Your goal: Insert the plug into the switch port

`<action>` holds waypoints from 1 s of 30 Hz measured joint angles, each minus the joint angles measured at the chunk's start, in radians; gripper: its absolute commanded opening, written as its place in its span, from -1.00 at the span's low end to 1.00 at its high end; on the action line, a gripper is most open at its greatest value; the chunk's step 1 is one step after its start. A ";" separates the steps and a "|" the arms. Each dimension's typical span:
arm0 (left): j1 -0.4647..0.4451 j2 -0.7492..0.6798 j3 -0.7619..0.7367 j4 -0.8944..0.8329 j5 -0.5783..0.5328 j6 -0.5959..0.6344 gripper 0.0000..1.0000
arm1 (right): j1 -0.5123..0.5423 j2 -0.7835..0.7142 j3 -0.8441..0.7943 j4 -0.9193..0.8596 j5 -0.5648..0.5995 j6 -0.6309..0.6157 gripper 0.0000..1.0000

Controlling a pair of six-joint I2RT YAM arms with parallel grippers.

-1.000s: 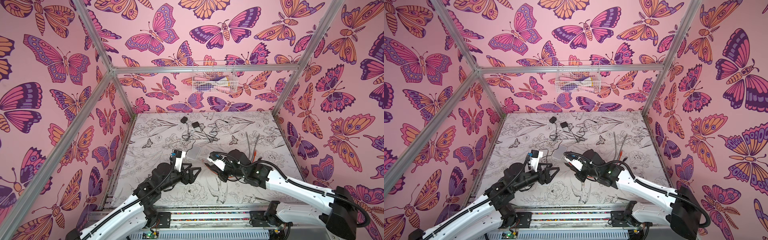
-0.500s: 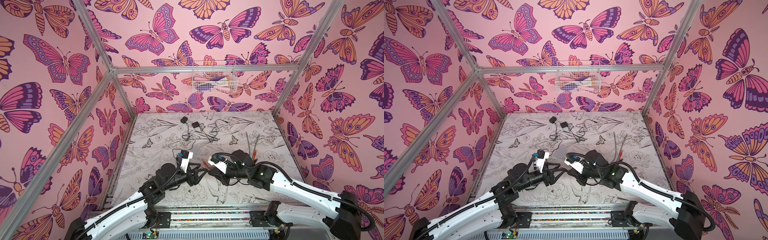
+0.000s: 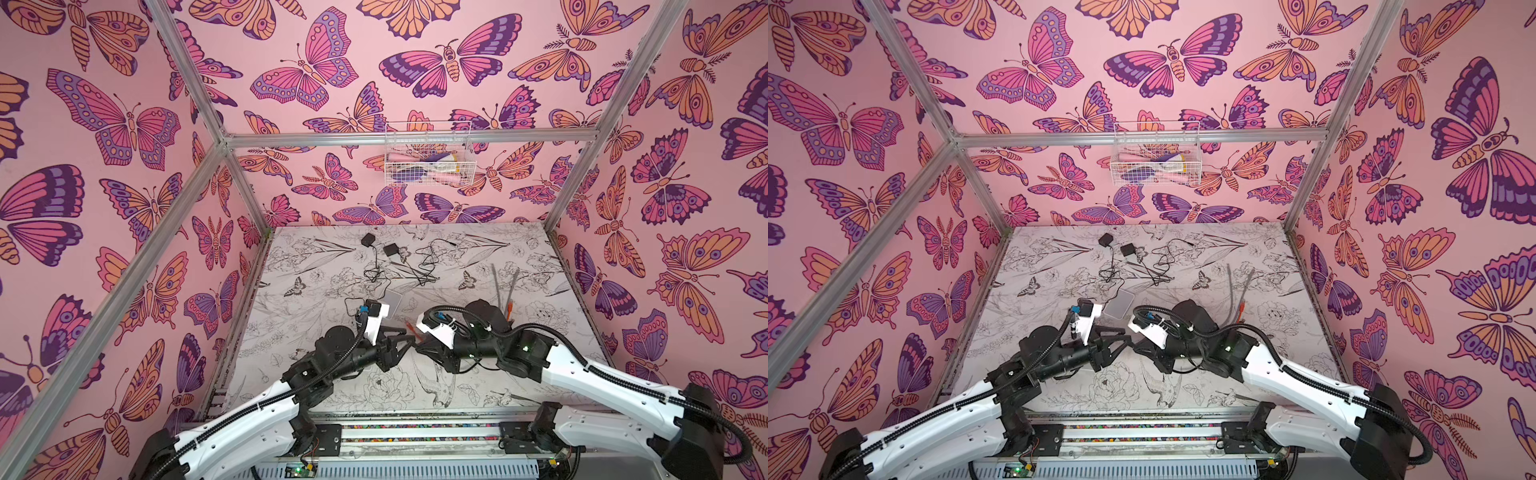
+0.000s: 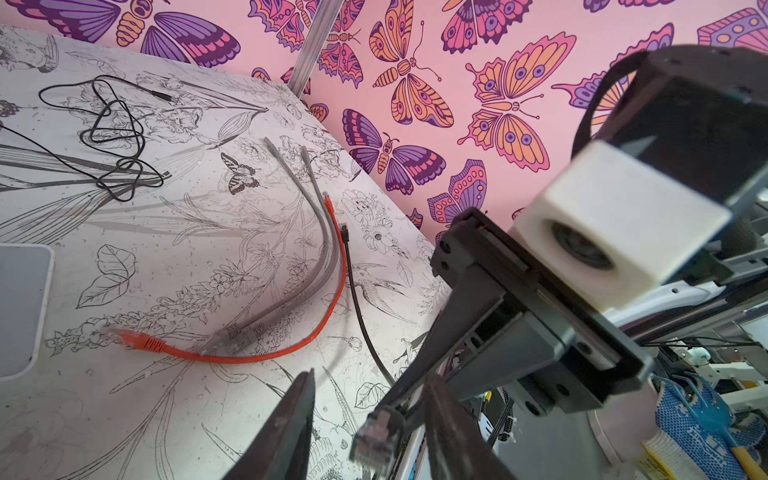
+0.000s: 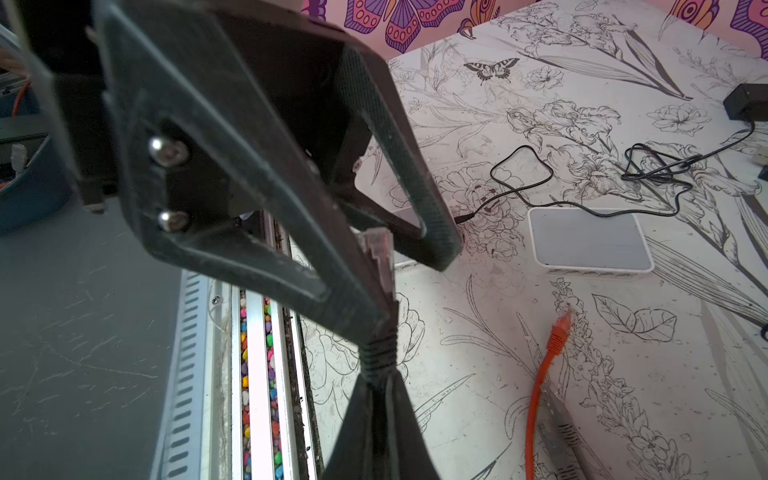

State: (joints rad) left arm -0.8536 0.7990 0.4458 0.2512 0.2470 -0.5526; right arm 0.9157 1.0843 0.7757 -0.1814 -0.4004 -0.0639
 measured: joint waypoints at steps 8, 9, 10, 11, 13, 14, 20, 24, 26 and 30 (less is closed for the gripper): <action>-0.004 0.000 -0.019 0.050 0.024 0.010 -0.91 | -0.006 0.000 -0.001 -0.002 -0.011 0.009 -1.00; -0.005 -0.002 -0.022 0.057 0.027 0.011 -0.97 | -0.006 0.000 -0.001 -0.002 -0.013 0.010 -1.00; -0.005 -0.004 -0.024 0.062 0.027 0.011 -1.00 | -0.006 0.000 -0.001 -0.001 -0.015 0.010 -1.00; -0.005 -0.006 -0.026 0.063 0.029 0.014 -1.00 | -0.006 0.000 -0.001 0.000 -0.017 0.011 -1.00; -0.005 -0.006 -0.028 0.066 0.034 0.018 -1.00 | -0.006 0.000 -0.001 -0.001 -0.019 0.012 -0.79; -0.005 -0.006 -0.030 0.069 0.036 0.022 -1.00 | -0.007 0.000 -0.001 -0.002 -0.021 0.012 -0.59; -0.005 -0.027 -0.059 0.073 0.054 0.064 -1.00 | -0.063 -0.044 -0.001 -0.029 -0.126 0.013 -0.29; -0.005 -0.060 -0.084 0.101 0.083 0.101 -1.00 | -0.147 -0.080 0.019 -0.061 -0.287 0.026 -0.26; -0.005 -0.072 -0.086 0.117 0.100 0.117 -1.00 | -0.168 -0.072 0.048 -0.090 -0.354 0.027 -0.25; -0.005 -0.080 -0.086 0.146 0.132 0.142 -1.00 | -0.170 -0.043 0.092 -0.132 -0.432 0.026 -0.22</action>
State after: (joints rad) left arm -0.8581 0.7193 0.3599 0.3969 0.3790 -0.4107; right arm 0.7456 1.0416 0.8673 -0.3130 -0.8326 -0.0376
